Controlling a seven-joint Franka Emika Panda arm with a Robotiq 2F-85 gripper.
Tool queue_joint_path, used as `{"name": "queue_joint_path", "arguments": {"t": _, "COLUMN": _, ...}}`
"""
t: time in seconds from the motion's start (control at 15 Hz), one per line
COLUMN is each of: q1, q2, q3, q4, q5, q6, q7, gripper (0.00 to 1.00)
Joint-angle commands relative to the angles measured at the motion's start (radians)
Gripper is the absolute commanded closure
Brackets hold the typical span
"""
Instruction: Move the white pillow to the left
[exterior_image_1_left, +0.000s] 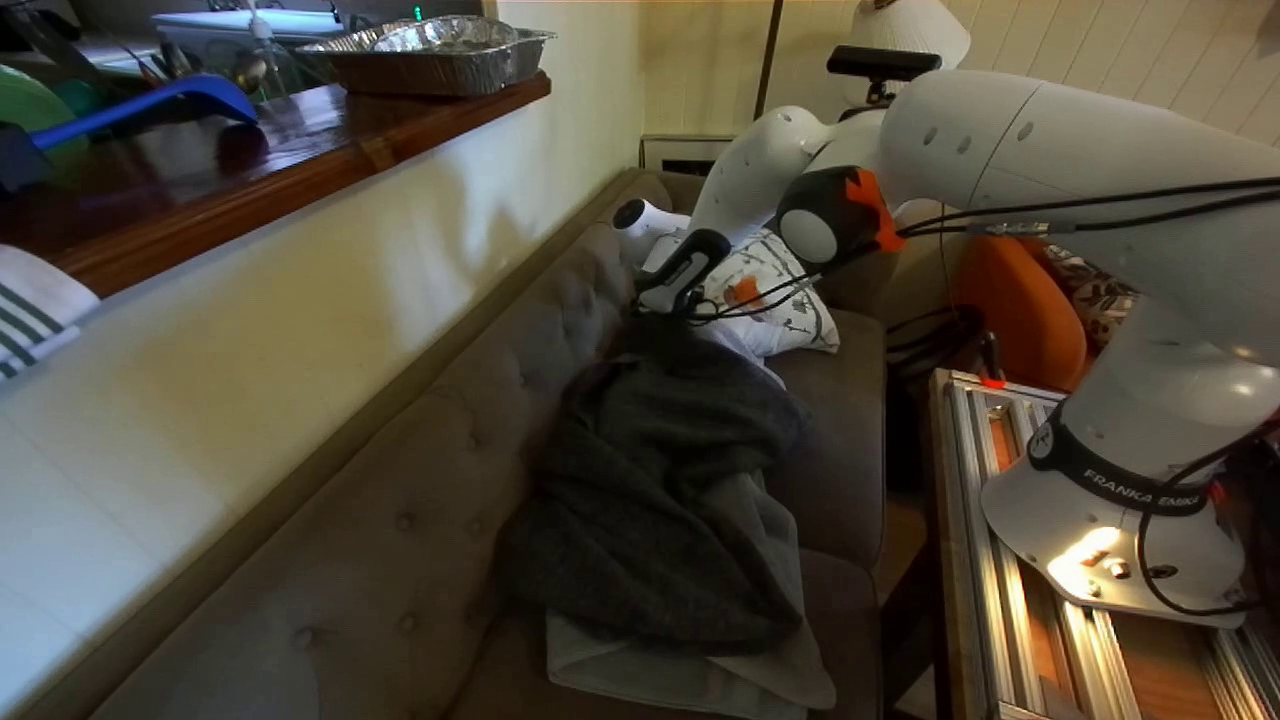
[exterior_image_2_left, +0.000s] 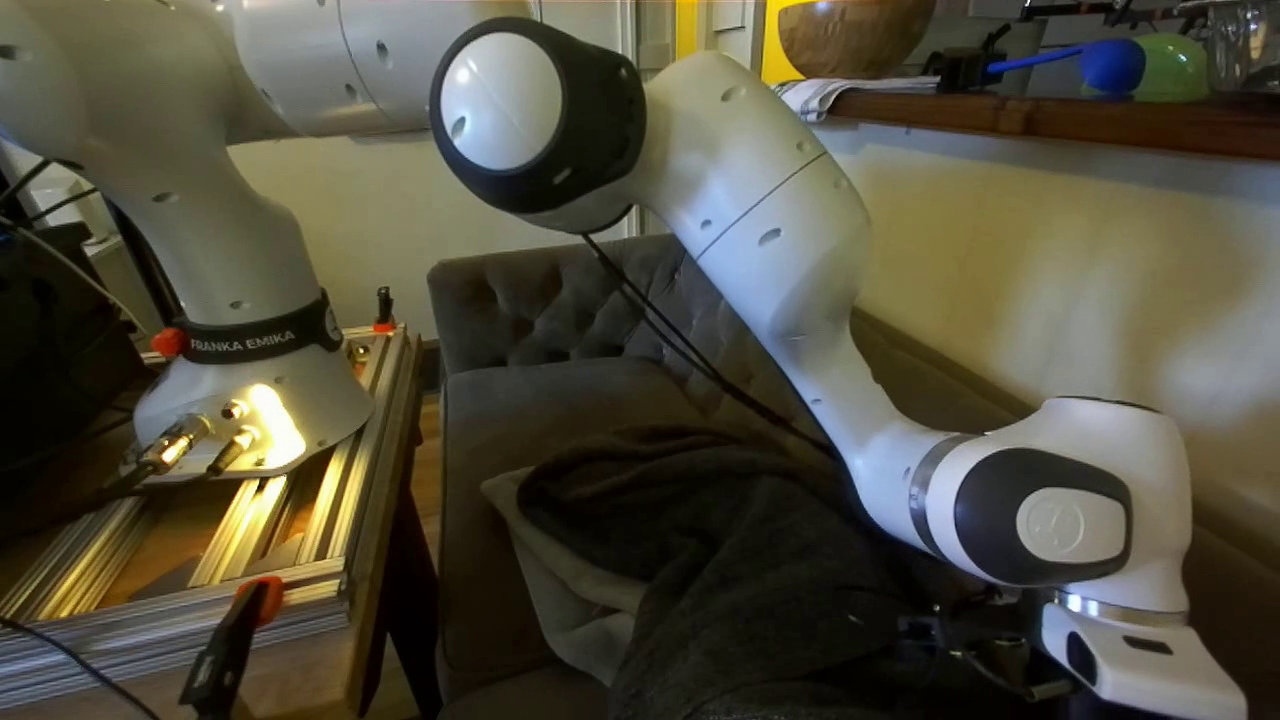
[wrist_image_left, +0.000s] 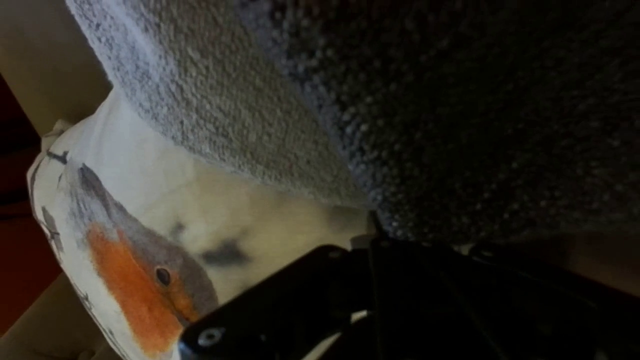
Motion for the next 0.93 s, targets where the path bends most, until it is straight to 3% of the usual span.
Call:
{"name": "queue_joint_path", "arguments": {"t": 0.0, "q1": -0.014, "q2": 0.022, "q3": 0.017, "q4": 0.06, "q5": 0.01, "q6": -0.075, "q7": 0.017, "gripper": 1.0}}
{"name": "queue_joint_path", "arguments": {"t": 0.2, "q1": -0.002, "q2": 0.02, "q3": -0.014, "q4": 0.082, "q5": 0.098, "q6": -0.091, "q7": 0.018, "gripper": 1.0}}
{"name": "queue_joint_path", "arguments": {"t": 0.53, "q1": 0.001, "q2": -0.081, "q3": -0.012, "q4": -0.034, "q5": 0.091, "q6": 0.04, "q7": 0.172, "gripper": 1.0}}
{"name": "queue_joint_path", "arguments": {"t": 0.87, "q1": 0.003, "q2": -0.163, "q3": -0.01, "q4": -0.152, "q5": 0.098, "q6": 0.131, "q7": 0.231, "gripper": 1.0}}
